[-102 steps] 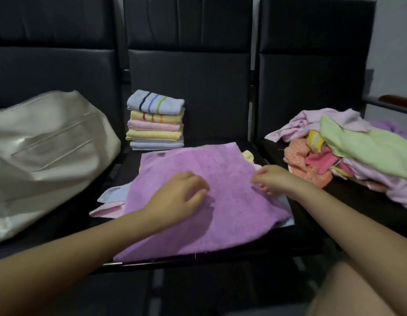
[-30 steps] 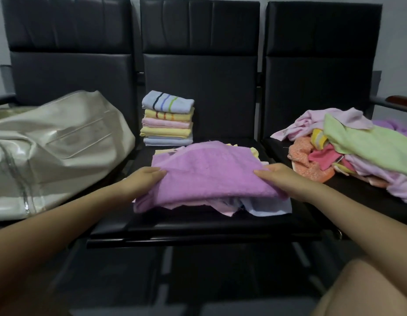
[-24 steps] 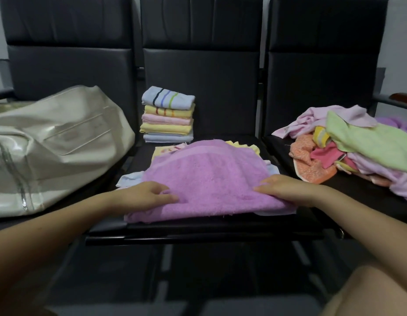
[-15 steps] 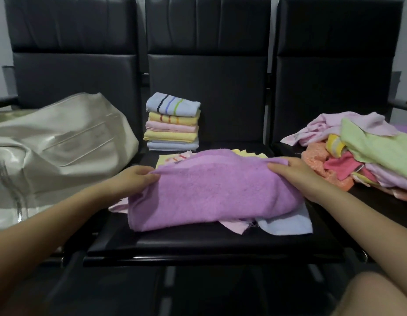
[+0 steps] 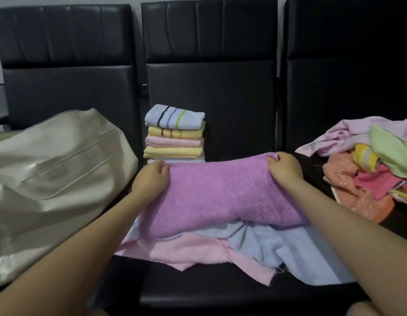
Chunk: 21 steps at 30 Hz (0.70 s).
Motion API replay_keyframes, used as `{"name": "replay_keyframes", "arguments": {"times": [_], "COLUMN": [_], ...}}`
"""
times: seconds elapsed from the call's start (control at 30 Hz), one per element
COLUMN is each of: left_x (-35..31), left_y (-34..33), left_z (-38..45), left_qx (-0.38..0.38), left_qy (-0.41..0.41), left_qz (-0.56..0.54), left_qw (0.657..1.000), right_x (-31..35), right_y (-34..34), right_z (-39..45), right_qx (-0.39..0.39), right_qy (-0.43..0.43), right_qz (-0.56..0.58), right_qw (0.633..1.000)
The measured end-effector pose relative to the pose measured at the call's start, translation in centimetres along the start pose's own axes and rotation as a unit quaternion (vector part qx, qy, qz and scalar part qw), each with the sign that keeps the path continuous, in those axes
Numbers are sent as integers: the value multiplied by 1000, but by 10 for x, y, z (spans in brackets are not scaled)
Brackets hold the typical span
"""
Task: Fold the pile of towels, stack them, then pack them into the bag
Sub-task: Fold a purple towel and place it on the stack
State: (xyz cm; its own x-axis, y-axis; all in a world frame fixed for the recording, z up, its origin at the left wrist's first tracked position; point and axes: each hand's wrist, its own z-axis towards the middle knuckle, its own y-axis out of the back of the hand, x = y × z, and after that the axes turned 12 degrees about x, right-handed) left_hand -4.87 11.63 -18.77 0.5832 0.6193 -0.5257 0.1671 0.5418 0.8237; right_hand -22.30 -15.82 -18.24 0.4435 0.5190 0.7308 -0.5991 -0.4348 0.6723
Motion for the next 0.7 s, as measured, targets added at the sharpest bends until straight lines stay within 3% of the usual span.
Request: {"name": "replay_keyframes", "arguments": {"times": [0.13,0.2,0.5,0.7], "left_x": [17,20,12,-51], "left_y": [-24,-28,-23,-23], "left_z": [19,25,7,-22], "left_qx": [103,119,56,-14], "left_qy": [36,46,36,-111], "left_qz": [48,61,73,-27], "left_qw": [993,990,995,993], "right_x": [-30,-38,-39,-36], "right_y": [-8,-6,1,18], "right_z": [1,1,-24,-43], "right_qx": [43,37,-7,43], "right_qy": [-20,-30,-2,-30], "right_qz": [-84,-88,-141,-86], "right_qw": [995,995,990,995]}}
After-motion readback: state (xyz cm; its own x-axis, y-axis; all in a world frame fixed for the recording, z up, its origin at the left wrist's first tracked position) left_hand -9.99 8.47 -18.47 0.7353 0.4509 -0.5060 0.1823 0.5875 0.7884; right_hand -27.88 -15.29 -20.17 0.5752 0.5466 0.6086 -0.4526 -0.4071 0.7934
